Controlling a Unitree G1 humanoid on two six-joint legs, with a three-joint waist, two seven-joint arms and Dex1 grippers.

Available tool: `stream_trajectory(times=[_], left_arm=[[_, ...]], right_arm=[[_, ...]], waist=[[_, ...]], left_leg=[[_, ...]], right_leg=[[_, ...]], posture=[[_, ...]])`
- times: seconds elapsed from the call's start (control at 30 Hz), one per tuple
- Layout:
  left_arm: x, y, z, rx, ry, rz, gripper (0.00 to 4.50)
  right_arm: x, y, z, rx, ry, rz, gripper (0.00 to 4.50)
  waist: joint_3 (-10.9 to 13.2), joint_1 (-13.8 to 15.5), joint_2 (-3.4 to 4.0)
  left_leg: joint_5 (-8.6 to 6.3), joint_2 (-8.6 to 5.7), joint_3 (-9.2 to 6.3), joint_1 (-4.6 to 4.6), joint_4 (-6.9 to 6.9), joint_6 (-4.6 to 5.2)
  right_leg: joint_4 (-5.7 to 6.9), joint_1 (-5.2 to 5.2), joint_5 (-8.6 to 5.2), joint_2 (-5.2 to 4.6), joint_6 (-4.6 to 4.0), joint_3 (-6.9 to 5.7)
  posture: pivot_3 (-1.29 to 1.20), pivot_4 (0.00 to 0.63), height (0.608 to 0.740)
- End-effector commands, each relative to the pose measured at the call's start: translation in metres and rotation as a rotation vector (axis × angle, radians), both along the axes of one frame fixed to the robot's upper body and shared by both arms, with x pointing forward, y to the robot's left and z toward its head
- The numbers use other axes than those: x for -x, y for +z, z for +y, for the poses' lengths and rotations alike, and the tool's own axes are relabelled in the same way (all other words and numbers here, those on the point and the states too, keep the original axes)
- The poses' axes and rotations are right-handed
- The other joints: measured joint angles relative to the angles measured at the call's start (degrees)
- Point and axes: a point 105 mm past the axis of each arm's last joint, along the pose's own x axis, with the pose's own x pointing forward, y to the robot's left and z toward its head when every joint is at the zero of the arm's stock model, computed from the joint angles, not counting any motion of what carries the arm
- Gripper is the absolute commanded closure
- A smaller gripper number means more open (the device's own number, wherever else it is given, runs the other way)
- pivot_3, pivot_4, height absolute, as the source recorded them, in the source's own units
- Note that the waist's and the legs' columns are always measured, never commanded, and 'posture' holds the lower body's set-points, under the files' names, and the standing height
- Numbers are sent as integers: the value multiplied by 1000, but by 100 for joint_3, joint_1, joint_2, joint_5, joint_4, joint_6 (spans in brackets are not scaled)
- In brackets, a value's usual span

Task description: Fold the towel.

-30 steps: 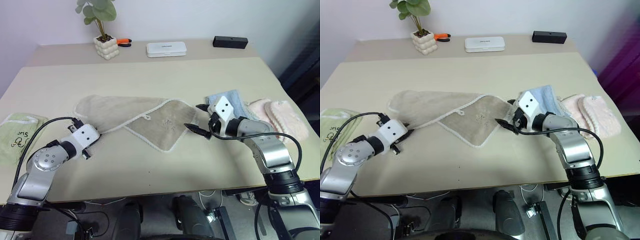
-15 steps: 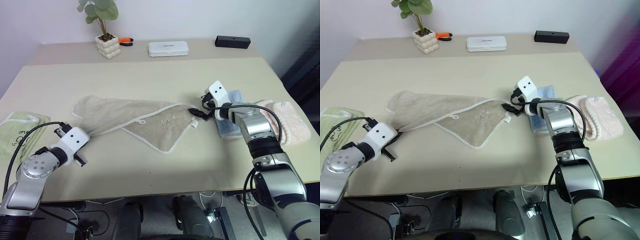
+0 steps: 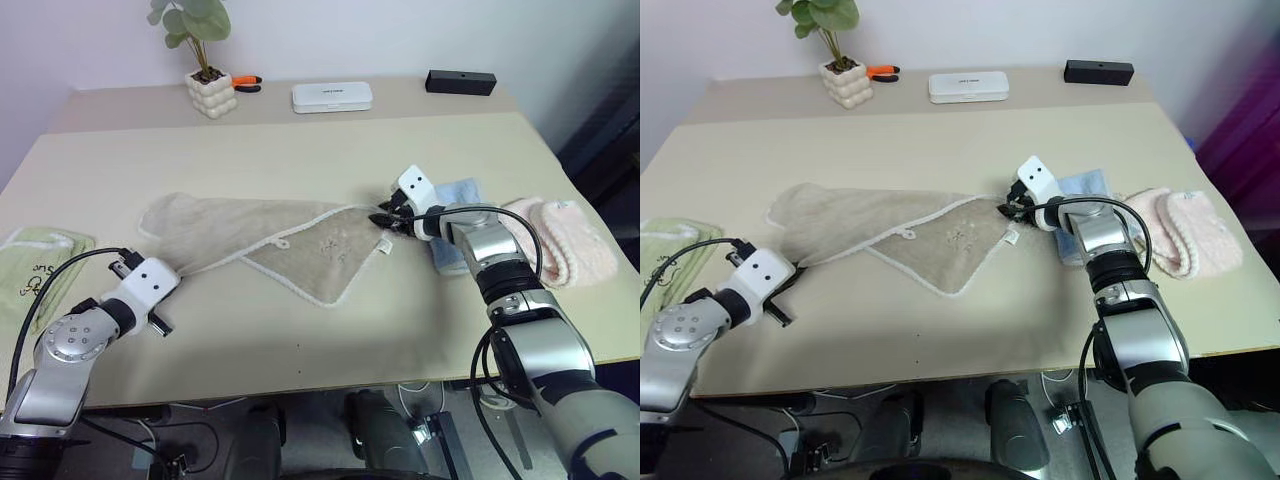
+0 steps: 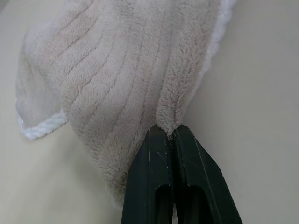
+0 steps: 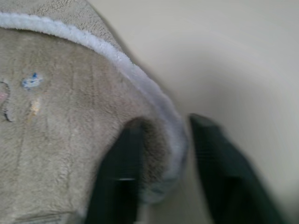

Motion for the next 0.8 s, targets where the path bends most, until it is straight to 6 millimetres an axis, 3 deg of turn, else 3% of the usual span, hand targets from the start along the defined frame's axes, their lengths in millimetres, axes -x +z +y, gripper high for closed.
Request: stream_trajectory(times=[0.03, 0.2, 0.23, 0.33, 0.53, 0.77, 0.8], left_arm=[[0, 8, -1, 1, -9, -24, 4500], [-2, 9, -4, 9, -20, -24, 4500], [-2, 9, -5, 8, -21, -24, 4500], [-4, 10, -4, 5, -23, -25, 4500], [-6, 9, -4, 5, -28, -24, 4500], [-8, 9, -5, 9, -35, -25, 4500], [-8, 9, -6, 9, -36, -25, 4500]], right_arm=[[-5, 15, 5, -52, 7, -34, 4458], [-7, 15, 7, -39, 1, -44, 4458], [-8, 16, 7, -39, -5, -48, 4213], [-9, 19, 5, -35, -16, -61, 3254], [-8, 13, 2, 41, -4, -80, 272], [-1, -1, 9, -18, 14, 60, 272], [1, -2, 10, -22, 21, 79, 790]], waist=[[0, -3, 0], [0, -12, 1], [0, -14, 1], [0, -14, 1], [0, -21, 1], [0, -54, 1], [0, -57, 1]], left_leg=[[0, 0, 0, 1, 1, 0], [0, 0, 0, 2, 1, 0], [0, 0, 0, 2, 1, 0], [0, 0, 0, 2, 1, 0], [0, 0, 0, 2, 0, 0], [0, 0, -1, 3, 0, 0], [0, 0, -2, 3, 0, 0]], right_leg=[[1, 0, 0, 1, 0, 0], [3, 0, 0, 2, 0, 0], [3, 0, 0, 2, 0, 0], [3, 0, 0, 2, 0, 0], [3, 0, 0, 2, 0, 0], [4, 0, 0, 2, 0, 0], [4, 0, 0, 2, 0, 0]], posture=[[0, 150, 737], [0, 150, 737], [0, 150, 737], [0, 150, 737], [0, 150, 737], [0, 150, 737], [0, 150, 737]])
